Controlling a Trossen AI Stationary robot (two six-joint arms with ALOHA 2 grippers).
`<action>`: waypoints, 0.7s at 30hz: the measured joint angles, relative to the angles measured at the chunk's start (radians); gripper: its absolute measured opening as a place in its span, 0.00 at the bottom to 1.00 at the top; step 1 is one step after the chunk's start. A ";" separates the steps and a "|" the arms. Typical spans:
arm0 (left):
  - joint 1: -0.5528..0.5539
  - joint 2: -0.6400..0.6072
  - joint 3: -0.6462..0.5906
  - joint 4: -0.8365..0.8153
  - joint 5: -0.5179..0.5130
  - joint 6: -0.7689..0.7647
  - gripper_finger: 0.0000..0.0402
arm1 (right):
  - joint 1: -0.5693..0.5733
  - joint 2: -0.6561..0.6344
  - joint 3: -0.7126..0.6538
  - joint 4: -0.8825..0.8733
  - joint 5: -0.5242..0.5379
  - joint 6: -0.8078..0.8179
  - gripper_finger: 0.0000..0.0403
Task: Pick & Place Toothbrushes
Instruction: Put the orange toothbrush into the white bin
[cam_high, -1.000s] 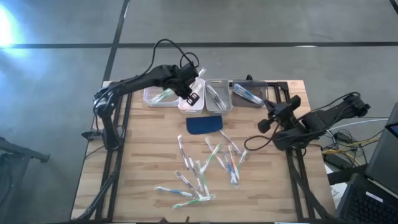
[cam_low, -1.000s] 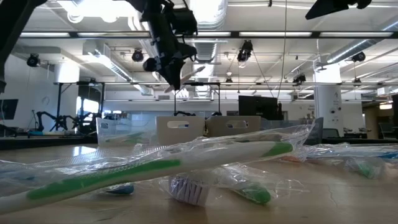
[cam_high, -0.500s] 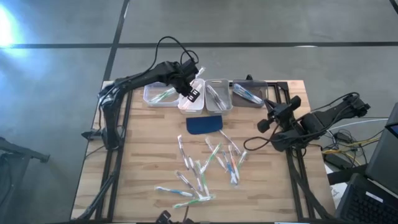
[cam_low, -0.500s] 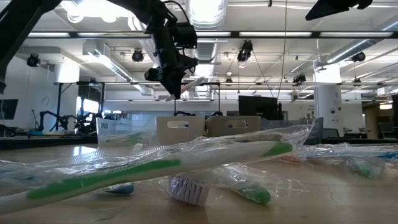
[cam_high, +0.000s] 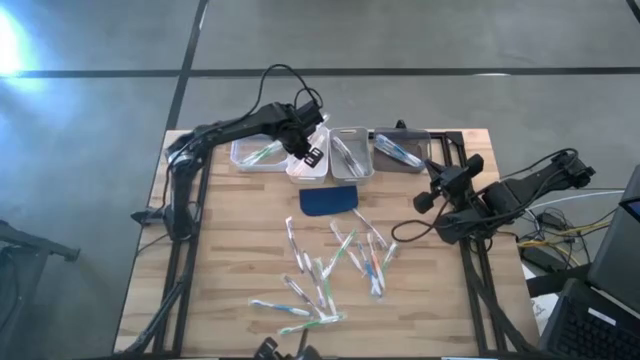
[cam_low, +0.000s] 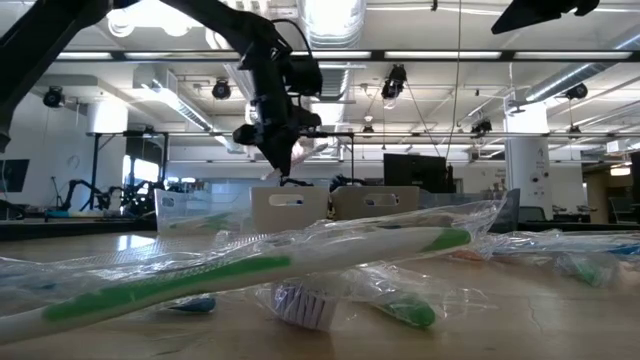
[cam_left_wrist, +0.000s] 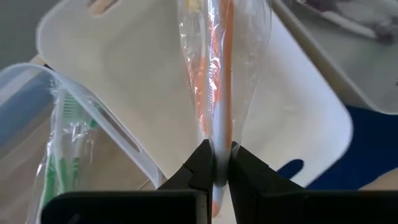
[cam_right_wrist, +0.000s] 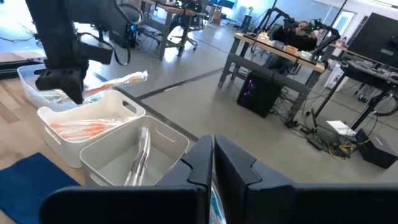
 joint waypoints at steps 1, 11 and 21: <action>0.000 0.007 0.000 0.000 0.000 -0.001 0.08 | 0.000 0.000 -0.001 0.000 0.000 0.000 0.04; 0.009 0.047 -0.001 -0.008 0.000 -0.053 0.08 | 0.000 0.000 -0.015 0.000 0.000 0.002 0.03; 0.010 0.075 -0.002 -0.009 0.001 -0.076 0.08 | 0.000 0.000 -0.016 0.000 -0.001 0.002 0.04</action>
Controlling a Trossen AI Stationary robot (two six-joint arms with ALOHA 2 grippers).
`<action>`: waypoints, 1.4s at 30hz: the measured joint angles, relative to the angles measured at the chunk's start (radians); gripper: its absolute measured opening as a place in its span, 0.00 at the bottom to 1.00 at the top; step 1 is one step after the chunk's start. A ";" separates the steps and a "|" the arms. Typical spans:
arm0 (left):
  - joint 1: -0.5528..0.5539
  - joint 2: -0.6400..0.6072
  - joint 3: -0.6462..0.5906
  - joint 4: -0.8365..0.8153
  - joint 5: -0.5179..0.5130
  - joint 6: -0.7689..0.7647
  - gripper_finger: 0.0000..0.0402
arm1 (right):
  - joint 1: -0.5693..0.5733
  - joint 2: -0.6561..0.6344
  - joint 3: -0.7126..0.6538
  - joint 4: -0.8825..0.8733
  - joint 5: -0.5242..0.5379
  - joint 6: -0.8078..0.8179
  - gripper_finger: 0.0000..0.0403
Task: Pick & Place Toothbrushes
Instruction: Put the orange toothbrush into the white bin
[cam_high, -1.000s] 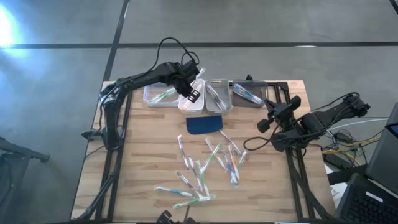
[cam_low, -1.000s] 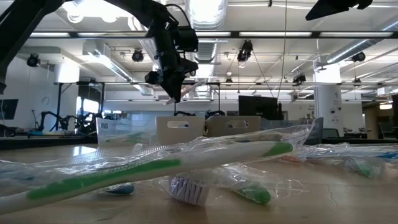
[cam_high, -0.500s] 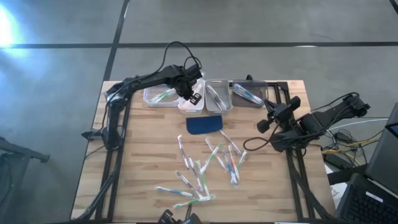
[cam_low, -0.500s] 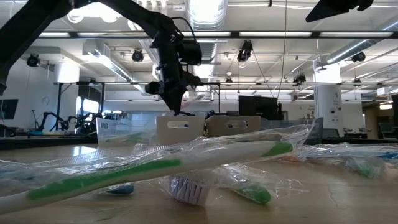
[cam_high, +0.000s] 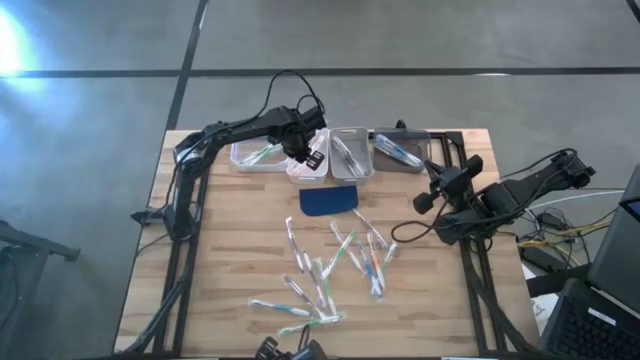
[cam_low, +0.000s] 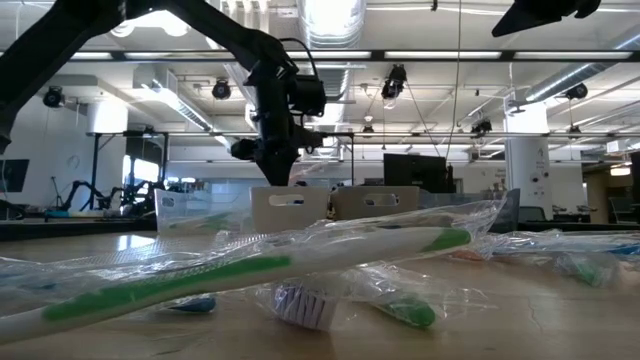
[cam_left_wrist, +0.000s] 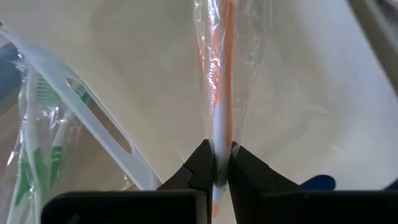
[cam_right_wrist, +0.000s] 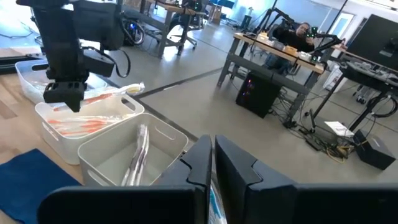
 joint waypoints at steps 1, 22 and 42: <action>0.000 0.004 0.000 0.000 0.000 0.000 0.08 | 0.000 0.000 0.000 0.000 0.000 0.000 0.05; 0.003 0.010 -0.047 0.035 0.001 -0.010 0.08 | 0.000 0.000 -0.003 0.002 -0.001 0.000 0.05; 0.002 0.010 -0.106 0.066 0.002 -0.008 0.08 | 0.000 0.000 -0.007 0.006 -0.002 0.000 0.05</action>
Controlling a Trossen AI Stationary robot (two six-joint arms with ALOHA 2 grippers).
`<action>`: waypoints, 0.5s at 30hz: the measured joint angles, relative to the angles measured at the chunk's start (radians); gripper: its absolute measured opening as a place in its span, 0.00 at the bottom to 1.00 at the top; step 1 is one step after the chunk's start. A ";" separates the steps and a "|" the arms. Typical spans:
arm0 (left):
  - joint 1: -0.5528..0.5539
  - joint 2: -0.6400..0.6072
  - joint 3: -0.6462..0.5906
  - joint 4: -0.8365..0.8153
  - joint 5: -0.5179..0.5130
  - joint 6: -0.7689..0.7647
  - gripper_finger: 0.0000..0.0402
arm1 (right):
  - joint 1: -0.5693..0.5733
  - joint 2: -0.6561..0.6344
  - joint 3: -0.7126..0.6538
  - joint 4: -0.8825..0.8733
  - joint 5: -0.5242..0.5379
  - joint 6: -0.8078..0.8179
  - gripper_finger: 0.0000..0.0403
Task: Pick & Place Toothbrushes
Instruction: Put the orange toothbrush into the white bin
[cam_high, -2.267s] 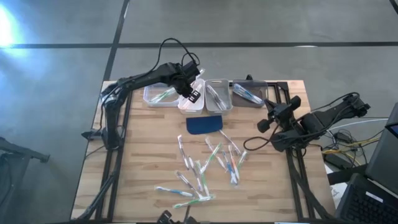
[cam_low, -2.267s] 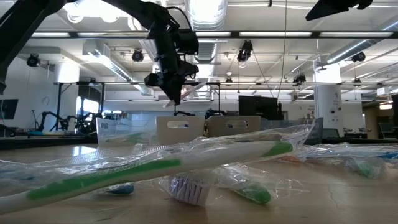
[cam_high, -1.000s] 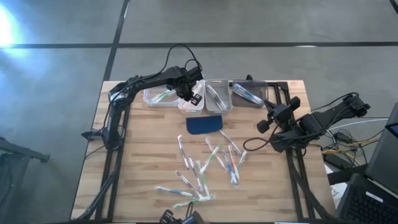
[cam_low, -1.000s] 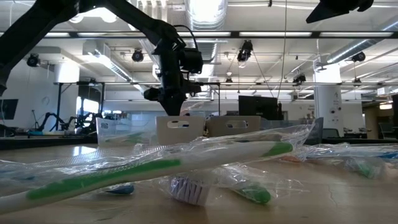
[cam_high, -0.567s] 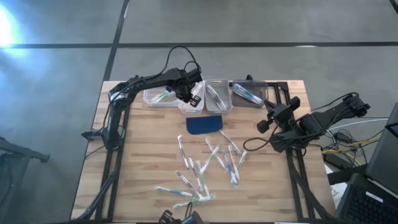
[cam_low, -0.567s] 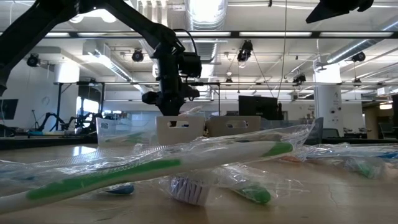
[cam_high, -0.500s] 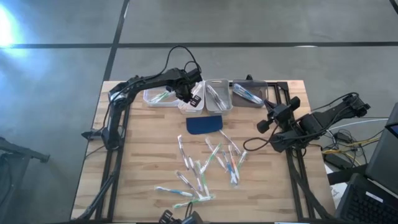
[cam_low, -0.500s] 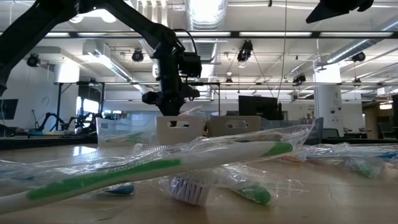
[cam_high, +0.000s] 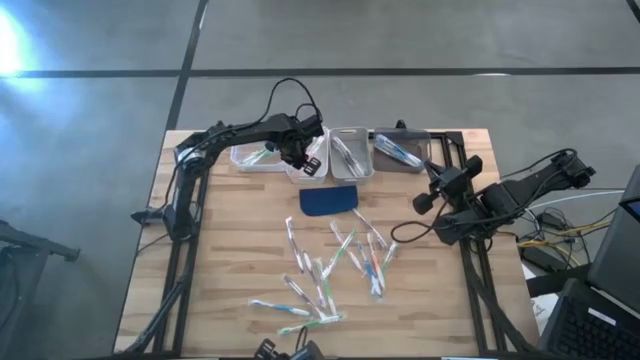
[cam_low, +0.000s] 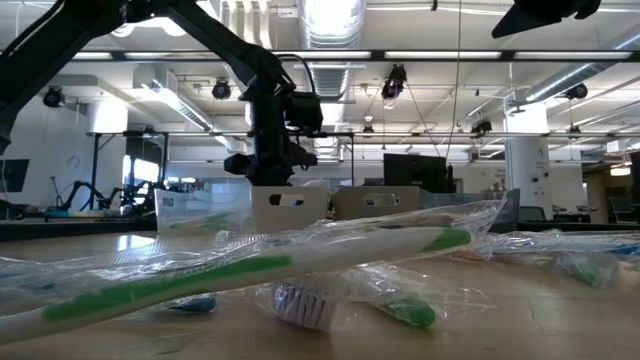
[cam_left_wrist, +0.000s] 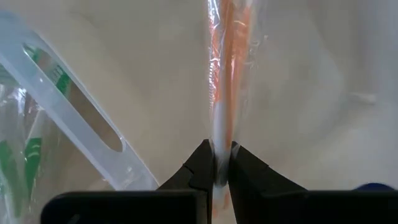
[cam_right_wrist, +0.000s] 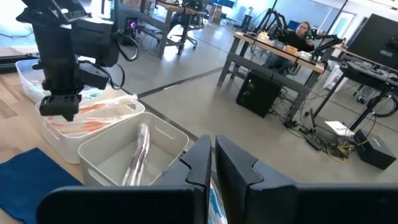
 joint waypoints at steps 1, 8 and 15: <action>0.000 0.000 -0.007 0.006 0.000 0.001 0.08 | 0.000 0.000 -0.001 0.000 0.000 0.000 0.04; 0.000 0.000 -0.011 0.014 0.000 0.006 0.08 | 0.000 0.000 -0.004 0.001 0.000 0.000 0.02; 0.000 0.000 -0.011 0.046 0.000 0.024 0.16 | 0.000 0.000 -0.005 0.001 0.000 0.000 0.05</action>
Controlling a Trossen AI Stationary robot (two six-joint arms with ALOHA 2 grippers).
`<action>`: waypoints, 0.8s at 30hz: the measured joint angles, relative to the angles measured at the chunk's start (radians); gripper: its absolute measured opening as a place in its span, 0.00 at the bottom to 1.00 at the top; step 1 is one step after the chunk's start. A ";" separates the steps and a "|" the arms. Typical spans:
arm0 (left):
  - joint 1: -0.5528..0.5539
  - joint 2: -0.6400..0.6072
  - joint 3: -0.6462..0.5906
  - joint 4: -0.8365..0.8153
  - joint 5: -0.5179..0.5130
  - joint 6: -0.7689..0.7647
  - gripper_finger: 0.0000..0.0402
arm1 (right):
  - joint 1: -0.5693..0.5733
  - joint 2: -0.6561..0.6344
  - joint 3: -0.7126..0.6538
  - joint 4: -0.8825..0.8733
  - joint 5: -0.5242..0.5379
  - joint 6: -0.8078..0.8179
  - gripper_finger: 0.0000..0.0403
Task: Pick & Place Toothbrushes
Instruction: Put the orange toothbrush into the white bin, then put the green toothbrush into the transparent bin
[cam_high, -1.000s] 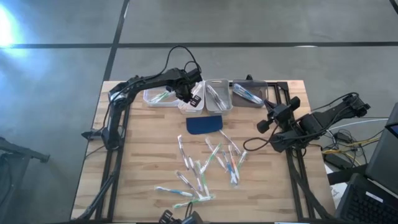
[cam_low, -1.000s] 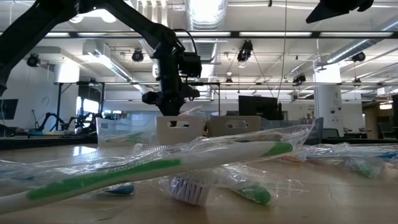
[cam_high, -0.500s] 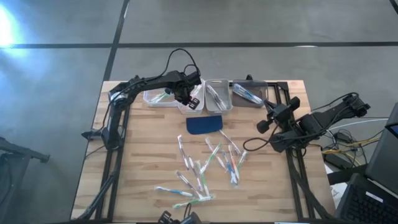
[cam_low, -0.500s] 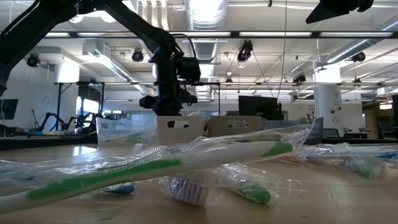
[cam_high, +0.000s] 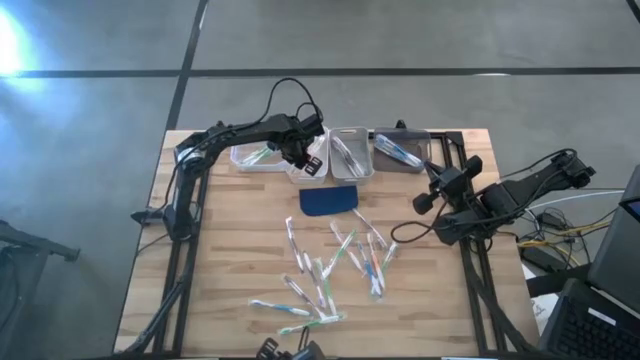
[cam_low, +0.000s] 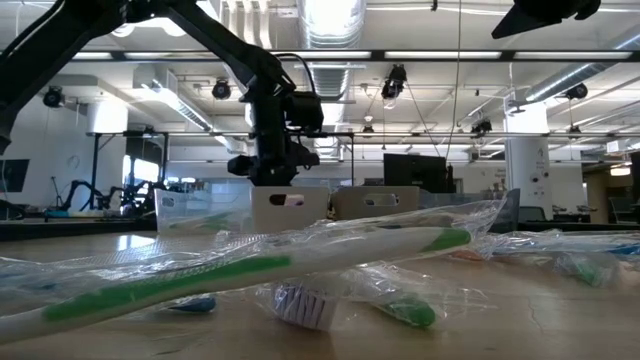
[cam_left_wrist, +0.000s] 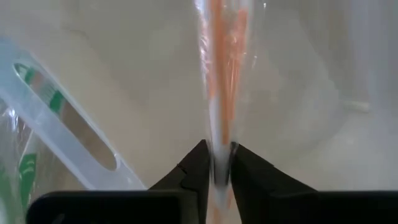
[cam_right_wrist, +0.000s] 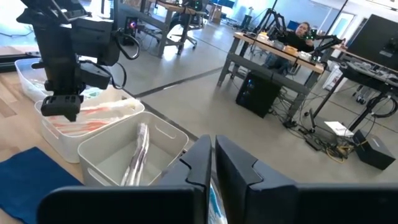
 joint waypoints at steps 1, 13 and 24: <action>0.000 0.000 0.000 0.002 0.000 0.001 0.18 | 0.000 0.000 0.000 0.000 0.000 0.000 0.05; 0.000 -0.015 0.000 -0.013 0.002 0.036 0.32 | 0.000 0.000 -0.005 0.000 0.000 0.000 0.02; 0.001 -0.061 0.046 -0.064 0.045 0.060 0.38 | 0.000 0.000 -0.005 0.001 0.001 0.000 0.02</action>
